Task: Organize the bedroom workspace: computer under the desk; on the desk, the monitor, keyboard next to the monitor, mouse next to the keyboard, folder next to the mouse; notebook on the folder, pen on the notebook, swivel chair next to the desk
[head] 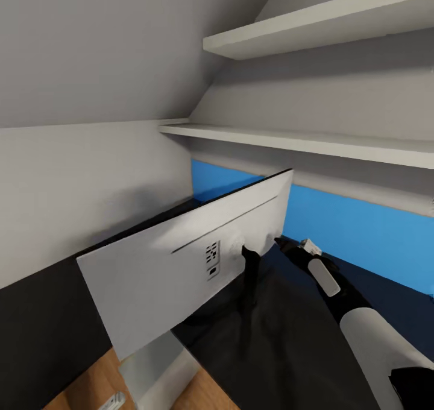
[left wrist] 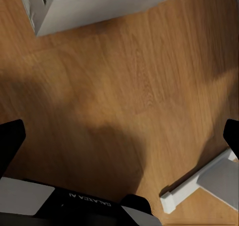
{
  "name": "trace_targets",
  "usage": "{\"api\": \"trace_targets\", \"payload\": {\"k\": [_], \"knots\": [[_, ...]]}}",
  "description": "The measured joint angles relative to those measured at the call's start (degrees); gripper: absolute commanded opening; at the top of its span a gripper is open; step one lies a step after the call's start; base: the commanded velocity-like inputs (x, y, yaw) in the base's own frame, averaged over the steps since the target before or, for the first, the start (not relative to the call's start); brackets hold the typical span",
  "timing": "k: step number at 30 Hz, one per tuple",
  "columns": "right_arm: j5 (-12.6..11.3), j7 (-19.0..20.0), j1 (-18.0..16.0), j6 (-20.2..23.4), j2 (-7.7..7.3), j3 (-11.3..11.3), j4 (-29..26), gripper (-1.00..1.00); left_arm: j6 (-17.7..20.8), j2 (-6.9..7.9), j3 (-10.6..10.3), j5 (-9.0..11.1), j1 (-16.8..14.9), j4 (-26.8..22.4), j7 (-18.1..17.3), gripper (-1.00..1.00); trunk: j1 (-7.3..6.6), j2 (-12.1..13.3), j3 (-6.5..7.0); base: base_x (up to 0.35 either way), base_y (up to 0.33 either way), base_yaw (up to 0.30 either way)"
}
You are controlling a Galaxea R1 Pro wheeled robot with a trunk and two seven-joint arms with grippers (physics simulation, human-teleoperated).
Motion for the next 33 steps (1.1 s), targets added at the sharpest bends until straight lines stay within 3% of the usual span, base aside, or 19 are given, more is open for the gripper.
{"api": "trace_targets", "payload": {"k": [5,14,19,20,21,22,26,27,30,32,33], "knots": [[2.5,-0.2,0.1,-0.5,-0.01,-0.1,-0.1,1.00,0.0,-0.02,0.0,0.0,0.0,0.0,0.0,1.00,0.00,0.0,0.00,-0.325,0.000,0.000],[3.7,-1.1,0.5,-2.5,-0.22,0.1,-2.3,1.00,0.1,-0.07,0.0,0.0,0.0,0.0,0.0,1.00,0.00,0.0,0.00,-0.333,0.020,0.000],[4.2,-8.8,0.7,-3.7,-0.04,0.4,-4.1,1.00,0.1,-0.07,0.0,0.0,0.0,0.0,-0.1,1.00,0.00,0.0,0.00,-0.313,0.129,0.000],[4.2,-8.9,0.7,-3.7,-0.03,0.4,-4.1,1.00,0.1,-0.07,0.0,0.0,0.0,0.0,-0.1,1.00,0.00,0.0,0.00,-0.304,0.163,0.000],[5.1,-13.1,0.8,-3.9,0.01,0.5,-4.4,1.00,0.1,-0.07,0.0,0.0,0.0,0.0,0.0,1.00,0.00,0.0,0.00,-0.304,0.163,0.000],[5.1,-13.2,0.8,-3.9,0.01,0.5,-4.4,1.00,0.1,-0.07,0.0,0.0,0.0,0.0,-0.1,1.00,0.00,0.0,0.00,-0.302,0.169,0.000],[8.9,-20.1,0.9,-4.3,0.17,0.5,-5.0,1.00,0.1,-0.14,-0.1,0.0,0.0,0.0,-0.1,1.00,0.00,0.0,0.00,-0.295,0.182,0.000],[9.0,-20.1,0.9,-4.4,0.18,0.5,-5.0,1.00,0.1,-0.14,-0.1,0.0,0.0,0.0,-0.1,1.00,0.00,0.0,0.00,-0.287,0.192,0.000],[13.2,-23.4,1.3,-5.0,0.78,0.4,-5.2,1.00,0.1,-0.39,-0.1,0.0,0.0,0.0,-0.1,1.00,-0.01,0.0,0.00,-0.244,0.171,0.000],[16.1,-25.5,2.0,-5.6,2.05,0.3,-5.3,1.00,0.1,-0.61,-0.1,-0.2,0.0,0.0,0.0,1.00,-0.02,0.0,0.00,-0.167,0.118,0.000],[16.1,-25.5,2.0,-5.6,2.07,0.3,-5.3,1.00,0.1,-0.61,-0.1,-0.2,0.0,0.0,0.0,1.00,-0.02,0.0,0.00,-0.134,0.094,0.000]]}}
